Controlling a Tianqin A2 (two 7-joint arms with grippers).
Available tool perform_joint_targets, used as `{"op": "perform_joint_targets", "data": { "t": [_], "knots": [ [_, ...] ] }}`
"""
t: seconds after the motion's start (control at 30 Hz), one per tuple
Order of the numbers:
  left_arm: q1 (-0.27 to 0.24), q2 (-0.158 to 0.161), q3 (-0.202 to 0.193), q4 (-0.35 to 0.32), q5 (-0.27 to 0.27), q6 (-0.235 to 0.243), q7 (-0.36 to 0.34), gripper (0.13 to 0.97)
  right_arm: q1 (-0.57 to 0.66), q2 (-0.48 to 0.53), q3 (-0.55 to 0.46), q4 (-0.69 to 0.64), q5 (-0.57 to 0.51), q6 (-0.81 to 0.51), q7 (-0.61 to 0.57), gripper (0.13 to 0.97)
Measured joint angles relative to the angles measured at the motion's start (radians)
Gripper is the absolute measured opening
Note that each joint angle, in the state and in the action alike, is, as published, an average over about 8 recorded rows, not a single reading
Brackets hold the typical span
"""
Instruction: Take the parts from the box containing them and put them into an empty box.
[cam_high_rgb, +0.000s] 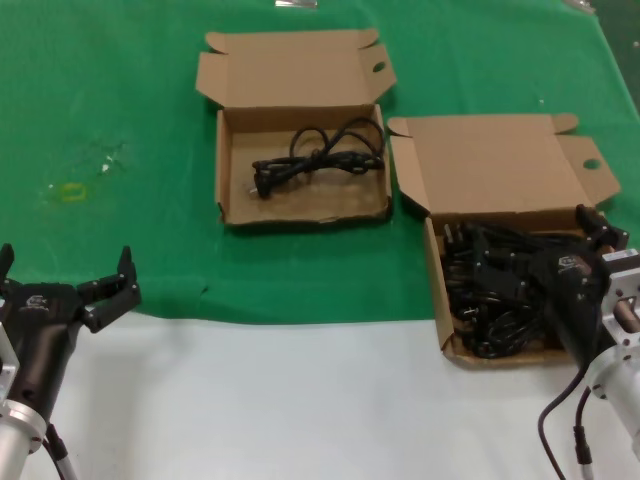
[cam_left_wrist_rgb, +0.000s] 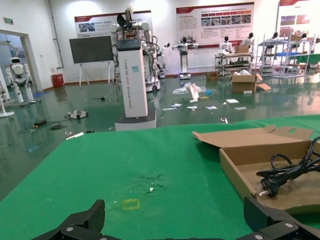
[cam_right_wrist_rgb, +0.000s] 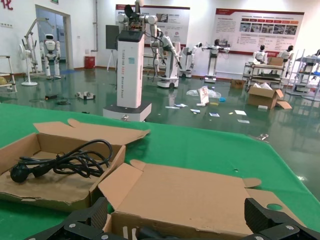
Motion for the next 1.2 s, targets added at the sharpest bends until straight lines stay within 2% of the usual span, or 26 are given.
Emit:
{"op": "perform_joint_targets", "data": {
  "t": [1.2],
  "knots": [
    [0.0, 0.0, 0.0, 0.0, 0.0, 0.0, 0.0, 0.966, 0.0, 0.0, 0.0, 0.0, 0.0, 0.0, 0.0, 0.966]
  ]
}}
